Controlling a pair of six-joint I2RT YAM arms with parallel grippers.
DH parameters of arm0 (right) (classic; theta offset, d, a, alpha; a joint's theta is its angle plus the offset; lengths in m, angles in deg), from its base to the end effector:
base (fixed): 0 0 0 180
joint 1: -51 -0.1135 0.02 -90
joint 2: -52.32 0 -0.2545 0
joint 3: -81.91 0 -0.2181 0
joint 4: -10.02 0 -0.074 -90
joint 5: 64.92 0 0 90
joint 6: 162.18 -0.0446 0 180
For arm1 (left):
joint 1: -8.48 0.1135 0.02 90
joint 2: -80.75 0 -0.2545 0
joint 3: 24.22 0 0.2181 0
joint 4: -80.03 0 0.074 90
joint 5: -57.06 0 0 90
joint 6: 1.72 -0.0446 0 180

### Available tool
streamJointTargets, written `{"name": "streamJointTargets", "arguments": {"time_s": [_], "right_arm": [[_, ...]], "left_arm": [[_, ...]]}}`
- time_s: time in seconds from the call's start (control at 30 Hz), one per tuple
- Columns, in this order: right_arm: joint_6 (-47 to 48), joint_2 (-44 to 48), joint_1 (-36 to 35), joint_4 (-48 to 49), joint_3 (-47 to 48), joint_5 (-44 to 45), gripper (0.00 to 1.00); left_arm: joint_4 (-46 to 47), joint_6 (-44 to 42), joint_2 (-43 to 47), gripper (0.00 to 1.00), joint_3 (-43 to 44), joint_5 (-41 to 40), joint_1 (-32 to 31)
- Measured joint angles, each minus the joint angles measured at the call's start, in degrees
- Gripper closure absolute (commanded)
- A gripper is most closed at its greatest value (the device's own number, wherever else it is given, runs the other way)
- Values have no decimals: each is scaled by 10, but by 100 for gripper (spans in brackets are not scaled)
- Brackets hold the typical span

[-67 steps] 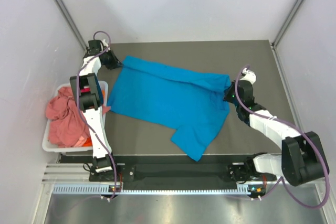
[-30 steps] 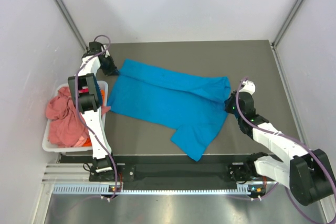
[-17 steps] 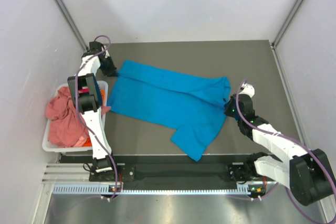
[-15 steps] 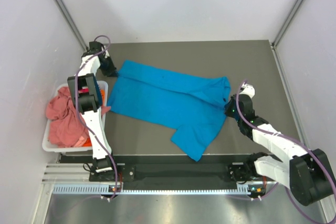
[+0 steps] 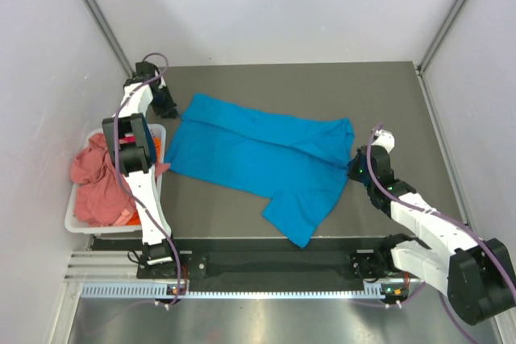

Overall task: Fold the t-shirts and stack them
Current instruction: Fold the tshirt

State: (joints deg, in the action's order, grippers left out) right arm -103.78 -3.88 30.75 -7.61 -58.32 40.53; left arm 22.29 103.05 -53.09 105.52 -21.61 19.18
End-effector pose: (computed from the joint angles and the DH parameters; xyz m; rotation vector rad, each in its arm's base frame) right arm 0.1772 0.0527 0.1978 0.3658 2.1190 0.2363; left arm 0.4628 0.0785 0.1777 -0.5186 2.5931 -0.2856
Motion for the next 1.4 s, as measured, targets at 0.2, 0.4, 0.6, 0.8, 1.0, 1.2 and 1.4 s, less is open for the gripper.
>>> {"name": "streamJointTargets", "arguments": {"time_s": [0.2,0.4,0.6,0.8,1.0,1.2,1.4], "right_arm": [[-6,-6,0,0,-2,-28,86],[-19,-32,-2,-33,11,-28,64],[-10,-129,27,-47,100,-31,61],[11,-268,94,-27,208,-64,64],[28,-373,137,-1,281,-113,66],[35,-461,143,24,339,-159,71],[33,-515,152,22,383,-162,94]], "left_arm": [[-2,-1,11,77,0,-20,-10],[9,0,35,77,-1,-9,-48],[92,34,56,76,-37,64,-89],[149,70,36,76,-36,93,-90],[162,84,-23,76,3,86,-86],[163,93,-48,75,12,50,-85],[158,101,-54,75,31,-14,-86]]}}
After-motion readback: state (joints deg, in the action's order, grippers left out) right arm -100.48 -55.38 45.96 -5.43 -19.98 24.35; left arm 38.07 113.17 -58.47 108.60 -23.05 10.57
